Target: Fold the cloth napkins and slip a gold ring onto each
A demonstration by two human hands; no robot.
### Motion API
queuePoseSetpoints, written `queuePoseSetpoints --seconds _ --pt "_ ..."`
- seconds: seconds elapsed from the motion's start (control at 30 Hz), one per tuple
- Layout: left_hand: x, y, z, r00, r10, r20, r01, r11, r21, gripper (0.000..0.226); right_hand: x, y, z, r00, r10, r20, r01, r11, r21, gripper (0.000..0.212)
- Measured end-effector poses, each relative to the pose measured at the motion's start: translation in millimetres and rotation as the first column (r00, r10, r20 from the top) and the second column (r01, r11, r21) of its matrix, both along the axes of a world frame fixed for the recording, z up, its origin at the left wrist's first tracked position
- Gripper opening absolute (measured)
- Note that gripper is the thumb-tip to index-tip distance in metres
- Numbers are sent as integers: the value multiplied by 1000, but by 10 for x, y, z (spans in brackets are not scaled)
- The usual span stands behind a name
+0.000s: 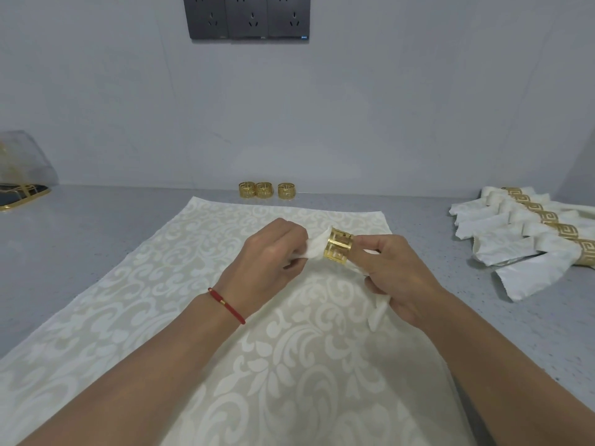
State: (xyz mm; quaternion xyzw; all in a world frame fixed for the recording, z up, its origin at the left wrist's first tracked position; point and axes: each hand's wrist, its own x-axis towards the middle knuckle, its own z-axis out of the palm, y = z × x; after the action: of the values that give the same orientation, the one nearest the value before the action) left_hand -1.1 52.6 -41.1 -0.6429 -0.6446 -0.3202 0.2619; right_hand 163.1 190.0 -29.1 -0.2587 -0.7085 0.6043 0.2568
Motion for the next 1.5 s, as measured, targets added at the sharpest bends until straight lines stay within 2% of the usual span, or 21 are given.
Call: queuePoseSetpoints --seconds 0.13,0.2,0.3,0.33,0.4,0.47,0.63,0.7,0.77,0.8,0.83,0.87,0.9,0.93,1.0,1.07,1.17,1.23,1.3,1.4,1.5 --pt "11 8 -28 999 -26 30 26 1000 -17 23 3 8 -2 1000 14 21 -14 1000 1 11" --pt "34 0 -23 983 -47 177 58 997 -55 28 -9 -12 3 1000 0 20 -1 999 37 8" --pt "63 -4 61 922 -48 385 137 969 -205 67 -60 -20 -16 997 -53 62 37 972 233 7" --pt "80 2 92 906 -31 421 156 951 -267 73 -72 -37 -26 995 -63 81 36 951 307 6" --pt "83 29 115 888 -33 460 200 926 -320 51 -97 -54 -64 992 -55 116 0 902 432 5" --pt "72 31 130 850 -41 525 232 924 -305 31 -103 -74 -72 991 -31 129 -37 871 490 5" --pt "-3 -32 163 660 -76 748 285 946 -155 24 -39 -20 8 998 -48 -50 63 934 351 8" --pt "-60 -69 157 644 -79 761 283 949 -141 21 19 45 34 992 -85 -92 107 956 273 11" --pt "-89 -94 147 645 -86 759 277 952 -127 25 91 51 81 999 -51 3 47 945 324 16" --pt "-89 -83 144 642 -91 761 275 954 -118 28 120 64 96 988 -59 146 -18 879 477 21" --pt "-57 -79 139 628 -92 772 279 954 -114 31 157 48 119 938 -136 318 -120 735 667 32" --pt "-37 -77 132 631 -85 771 274 954 -119 33 164 30 118 871 -265 414 -220 544 810 45" --pt "-21 -63 121 642 -80 763 261 958 -119 34 169 -8 143 830 -355 431 -280 404 871 54" --pt "-6 -39 122 660 -75 748 251 960 -124 36 167 -26 161 839 -354 413 -265 396 879 56" --pt "16 -24 129 653 -71 754 248 961 -124 39 134 -40 150 921 -213 327 -165 546 822 44" --pt "53 -36 182 619 -75 782 258 960 -112 41 104 -21 84 975 -123 183 -66 629 775 28" --pt "74 -106 248 515 -83 853 296 951 -86 31 98 38 64 995 -104 -12 86 748 658 10" --pt "83 -156 290 486 -51 872 264 960 -91 25 116 31 92 990 -119 -79 143 811 567 5" --pt "107 -212 339 519 -2 855 187 976 -112 19 120 8 124 988 -118 -97 151 855 496 6" --pt "209 -304 436 522 -3 853 132 988 -77 17 145 -48 238 991 -113 -77 136 868 477 8" --pt "316 -369 547 472 -19 882 108 994 -36 17 208 -89 372 992 -115 -55 127 857 499 9"
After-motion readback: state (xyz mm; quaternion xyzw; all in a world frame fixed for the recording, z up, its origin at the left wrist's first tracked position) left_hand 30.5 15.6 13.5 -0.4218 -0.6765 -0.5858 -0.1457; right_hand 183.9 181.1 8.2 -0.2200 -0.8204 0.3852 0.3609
